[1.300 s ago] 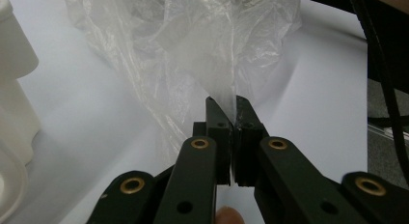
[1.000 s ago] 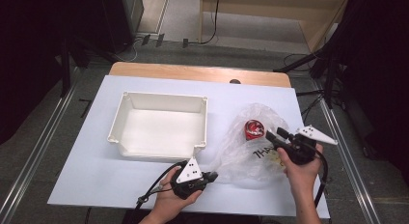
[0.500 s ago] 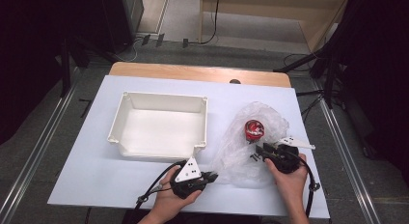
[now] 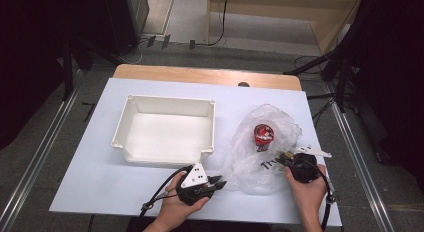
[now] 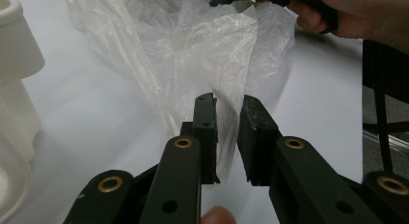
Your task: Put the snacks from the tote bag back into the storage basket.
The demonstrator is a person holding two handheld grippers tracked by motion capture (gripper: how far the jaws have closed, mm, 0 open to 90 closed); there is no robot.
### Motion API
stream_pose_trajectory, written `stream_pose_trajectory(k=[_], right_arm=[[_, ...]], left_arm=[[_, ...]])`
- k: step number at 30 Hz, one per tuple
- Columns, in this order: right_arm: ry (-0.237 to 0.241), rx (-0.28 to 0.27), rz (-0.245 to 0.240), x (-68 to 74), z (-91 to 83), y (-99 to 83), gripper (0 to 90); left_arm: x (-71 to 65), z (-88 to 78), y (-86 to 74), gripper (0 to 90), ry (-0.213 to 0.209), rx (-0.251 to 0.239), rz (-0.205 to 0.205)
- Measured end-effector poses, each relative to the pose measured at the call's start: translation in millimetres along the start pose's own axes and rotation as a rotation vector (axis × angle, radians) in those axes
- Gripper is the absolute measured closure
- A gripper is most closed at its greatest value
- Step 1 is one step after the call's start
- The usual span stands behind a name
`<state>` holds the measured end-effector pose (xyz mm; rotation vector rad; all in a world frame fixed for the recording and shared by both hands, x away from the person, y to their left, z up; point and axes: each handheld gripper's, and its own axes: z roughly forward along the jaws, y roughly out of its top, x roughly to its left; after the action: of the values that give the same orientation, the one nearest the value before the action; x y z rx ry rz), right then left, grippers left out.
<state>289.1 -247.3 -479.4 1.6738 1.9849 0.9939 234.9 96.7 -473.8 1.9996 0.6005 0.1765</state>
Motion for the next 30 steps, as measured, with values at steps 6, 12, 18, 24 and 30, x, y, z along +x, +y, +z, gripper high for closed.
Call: stream_pose_trajectory(k=[6,12,18,24,30], right_arm=[[0.102,-0.152,-0.039,24.0,-24.3,10.9,82.0],[0.180,-0.220,-0.079,58.7,-37.8,27.7,74.3],[0.181,-0.139,-0.085,80.8,-8.2,29.6,52.1],[0.156,-0.091,-0.060,88.4,14.2,33.2,70.2],[0.167,-0.061,-0.083,101.4,31.9,34.2,90.0]], left_arm=[[-1.7,0.8,0.1,82.2,-0.006,0.001,0.017],[-2.4,0.6,0.2,87.5,-0.009,0.010,0.030],[-3.1,1.0,0.0,88.4,-0.010,0.005,0.036],[-3.8,0.9,0.0,87.6,-0.008,0.005,0.041],[-4.4,0.6,-0.3,86.6,-0.009,0.000,0.047]])
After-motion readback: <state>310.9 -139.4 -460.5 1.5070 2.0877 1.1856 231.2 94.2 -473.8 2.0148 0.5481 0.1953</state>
